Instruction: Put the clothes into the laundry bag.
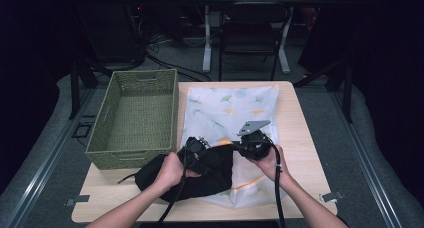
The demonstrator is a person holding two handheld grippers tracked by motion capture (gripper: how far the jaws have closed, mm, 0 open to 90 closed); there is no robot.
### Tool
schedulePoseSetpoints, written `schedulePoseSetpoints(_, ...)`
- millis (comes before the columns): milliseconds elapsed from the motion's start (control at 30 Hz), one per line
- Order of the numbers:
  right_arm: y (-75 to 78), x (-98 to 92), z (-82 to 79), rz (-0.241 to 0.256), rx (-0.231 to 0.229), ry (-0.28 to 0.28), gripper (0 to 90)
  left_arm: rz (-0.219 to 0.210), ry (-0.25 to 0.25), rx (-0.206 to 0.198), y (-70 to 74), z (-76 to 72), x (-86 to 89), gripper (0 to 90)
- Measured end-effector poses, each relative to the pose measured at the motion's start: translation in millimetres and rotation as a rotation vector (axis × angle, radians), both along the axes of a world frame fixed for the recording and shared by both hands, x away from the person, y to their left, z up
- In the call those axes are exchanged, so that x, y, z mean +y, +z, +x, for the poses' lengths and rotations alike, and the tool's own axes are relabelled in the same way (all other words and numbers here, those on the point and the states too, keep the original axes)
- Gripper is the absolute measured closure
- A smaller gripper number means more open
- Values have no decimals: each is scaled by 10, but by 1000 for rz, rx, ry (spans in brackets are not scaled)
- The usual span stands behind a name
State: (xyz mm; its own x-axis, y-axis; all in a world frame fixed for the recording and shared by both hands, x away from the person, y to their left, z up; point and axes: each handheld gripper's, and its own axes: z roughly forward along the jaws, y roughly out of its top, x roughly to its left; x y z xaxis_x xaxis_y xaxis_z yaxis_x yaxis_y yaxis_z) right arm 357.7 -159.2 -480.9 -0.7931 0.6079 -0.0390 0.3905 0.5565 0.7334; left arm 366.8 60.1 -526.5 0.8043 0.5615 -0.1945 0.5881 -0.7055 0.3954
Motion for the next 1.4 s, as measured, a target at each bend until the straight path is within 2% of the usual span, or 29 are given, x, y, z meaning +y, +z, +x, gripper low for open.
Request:
schedulePoseSetpoints(67, -21, -9, 8, -3, 6, 2, 883, 25, -22, -27, 34, -13, 6, 374)
schedulePoseSetpoints(100, -23, -23, 15, -3, 7, 0, 883, 21, -33, -38, 64, -28, 18, 331)
schedulePoseSetpoints(267, -22, -38, 22, 4, 11, -9, 883, 34, -81, -106, 208, -147, 77, 215)
schedulePoseSetpoints(400, -17, -27, 15, 0, 8, -5, 883, 61, -98, -115, 229, -215, 134, 192)
schedulePoseSetpoints(500, -17, -30, 19, 0, 8, -5, 883, 71, -107, -98, 195, -237, 199, 195)
schedulePoseSetpoints(600, -25, -31, 27, 3, 10, -3, 883, 89, -113, -76, 112, -248, 240, 218)
schedulePoseSetpoints(700, -28, -22, 24, 1, 15, -6, 883, 87, -113, -46, -21, -232, 260, 255)
schedulePoseSetpoints(733, -30, -20, 24, 0, 16, -5, 883, 83, -118, -49, -64, -229, 269, 283)
schedulePoseSetpoints(800, -35, -16, 22, -2, 16, -4, 883, 61, -107, -56, -103, -223, 301, 392)
schedulePoseSetpoints(900, -39, -15, 12, -6, 19, -6, 883, 43, -107, -68, -120, -225, 337, 492)
schedulePoseSetpoints(1033, -42, -8, 12, -9, 18, -5, 883, 51, -111, -90, -107, -252, 333, 563)
schedulePoseSetpoints(1133, -33, -3, 6, -9, 14, -3, 883, 56, -102, -91, -80, -255, 329, 577)
schedulePoseSetpoints(1200, -19, -4, 5, -5, 11, 1, 883, 47, -81, -81, -63, -246, 331, 579)
schedulePoseSetpoints(1400, 19, 34, -2, 9, 3, 4, 883, 30, -21, -86, 26, -209, 297, 580)
